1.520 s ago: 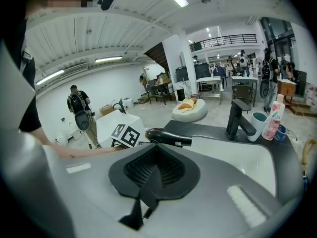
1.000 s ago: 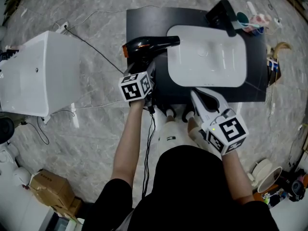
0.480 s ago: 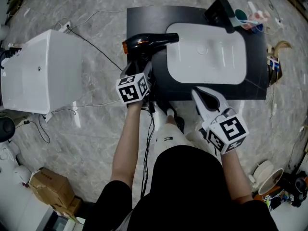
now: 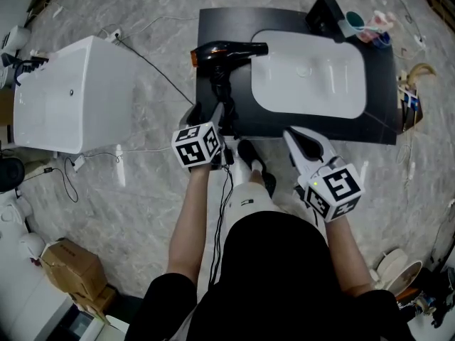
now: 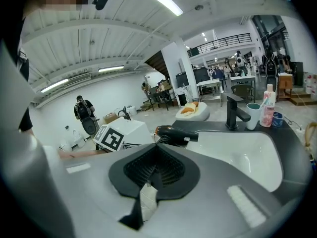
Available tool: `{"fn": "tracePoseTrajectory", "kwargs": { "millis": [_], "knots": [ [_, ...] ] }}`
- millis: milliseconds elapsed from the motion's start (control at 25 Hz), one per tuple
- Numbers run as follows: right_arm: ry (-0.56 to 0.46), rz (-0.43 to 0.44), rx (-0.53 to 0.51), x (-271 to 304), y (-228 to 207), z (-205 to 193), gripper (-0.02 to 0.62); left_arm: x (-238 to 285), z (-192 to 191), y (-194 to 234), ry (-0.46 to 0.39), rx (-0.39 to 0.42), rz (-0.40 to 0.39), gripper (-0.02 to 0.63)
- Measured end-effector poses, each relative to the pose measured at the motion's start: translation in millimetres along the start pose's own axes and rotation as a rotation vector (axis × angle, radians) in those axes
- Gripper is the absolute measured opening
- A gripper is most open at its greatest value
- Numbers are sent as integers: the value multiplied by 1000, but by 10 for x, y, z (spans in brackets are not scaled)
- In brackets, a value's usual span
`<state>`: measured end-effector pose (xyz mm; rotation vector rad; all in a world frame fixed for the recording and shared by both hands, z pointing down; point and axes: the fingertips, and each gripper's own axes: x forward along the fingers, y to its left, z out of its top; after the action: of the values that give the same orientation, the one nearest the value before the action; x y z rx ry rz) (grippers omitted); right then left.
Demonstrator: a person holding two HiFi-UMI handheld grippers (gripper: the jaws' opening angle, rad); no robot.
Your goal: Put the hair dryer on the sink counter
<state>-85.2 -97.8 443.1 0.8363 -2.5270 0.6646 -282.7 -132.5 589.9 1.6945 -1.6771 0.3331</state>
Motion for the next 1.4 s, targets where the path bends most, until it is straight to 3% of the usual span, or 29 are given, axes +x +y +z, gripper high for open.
{"fn": "tracePoseTrajectory", "kwargs": {
  "millis": [520,840,1400],
  "knots": [
    [-40,19,-40,-731,442,-458,11,-1105,-615,-672,-77,-16,-75,235],
    [-76,45,-79,-1182,740,-671,9,-1917,-802,-1159,-156,49,-124,209],
    [-161,81,-192,-1761,1155,-645,9,-2848,-729,-1656,-293,156,-159,129]
  ]
}}
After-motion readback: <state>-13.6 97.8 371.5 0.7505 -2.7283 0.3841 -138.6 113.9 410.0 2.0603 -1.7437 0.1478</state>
